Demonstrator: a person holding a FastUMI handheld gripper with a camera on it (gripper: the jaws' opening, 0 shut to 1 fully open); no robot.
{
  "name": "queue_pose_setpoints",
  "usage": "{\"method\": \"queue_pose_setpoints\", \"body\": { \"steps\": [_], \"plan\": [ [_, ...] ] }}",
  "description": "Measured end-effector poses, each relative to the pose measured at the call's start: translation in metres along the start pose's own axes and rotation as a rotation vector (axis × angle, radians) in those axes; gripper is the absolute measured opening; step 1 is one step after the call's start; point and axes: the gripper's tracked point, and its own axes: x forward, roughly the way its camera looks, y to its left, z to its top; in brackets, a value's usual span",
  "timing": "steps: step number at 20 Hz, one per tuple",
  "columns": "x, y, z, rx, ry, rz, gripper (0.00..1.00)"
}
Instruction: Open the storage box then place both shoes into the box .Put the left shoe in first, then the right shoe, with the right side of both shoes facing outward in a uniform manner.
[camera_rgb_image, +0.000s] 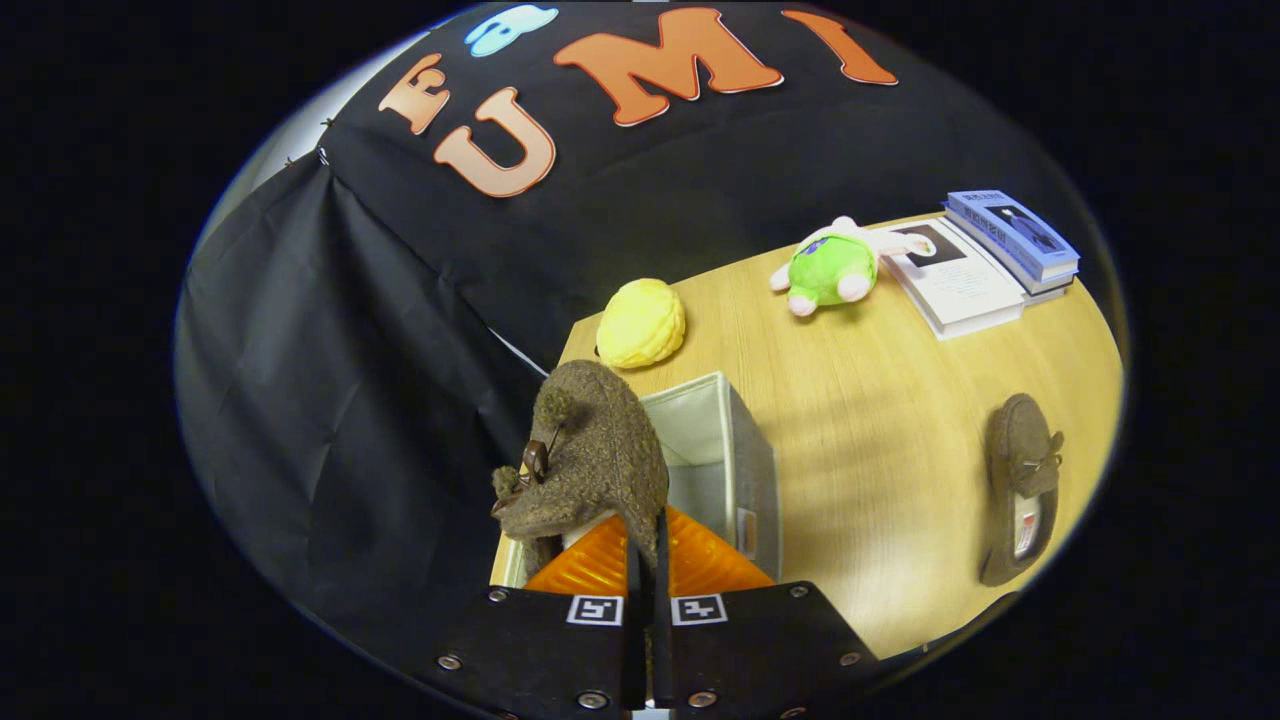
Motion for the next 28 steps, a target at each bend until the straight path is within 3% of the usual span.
{"method": "queue_pose_setpoints", "body": {
  "steps": [7, 11, 12, 14, 15, 17, 21, 28],
  "plan": [
    [0.059, 0.004, -0.051, 0.098, 0.142, -0.043, 0.03],
    [0.066, 0.006, -0.065, 0.174, 0.169, -0.055, 0.05],
    [0.065, 0.012, -0.071, 0.178, 0.198, -0.031, 0.08],
    [0.061, 0.026, -0.077, 0.130, 0.234, 0.036, 0.30],
    [0.059, 0.031, -0.075, 0.104, 0.218, 0.055, 0.48],
    [0.050, 0.029, -0.070, 0.061, 0.202, 0.075, 0.64],
    [0.011, 0.034, -0.055, 0.061, 0.141, 0.141, 0.73],
    [-0.057, -0.020, -0.010, 0.002, -0.048, 0.127, 0.84]
  ]
}}
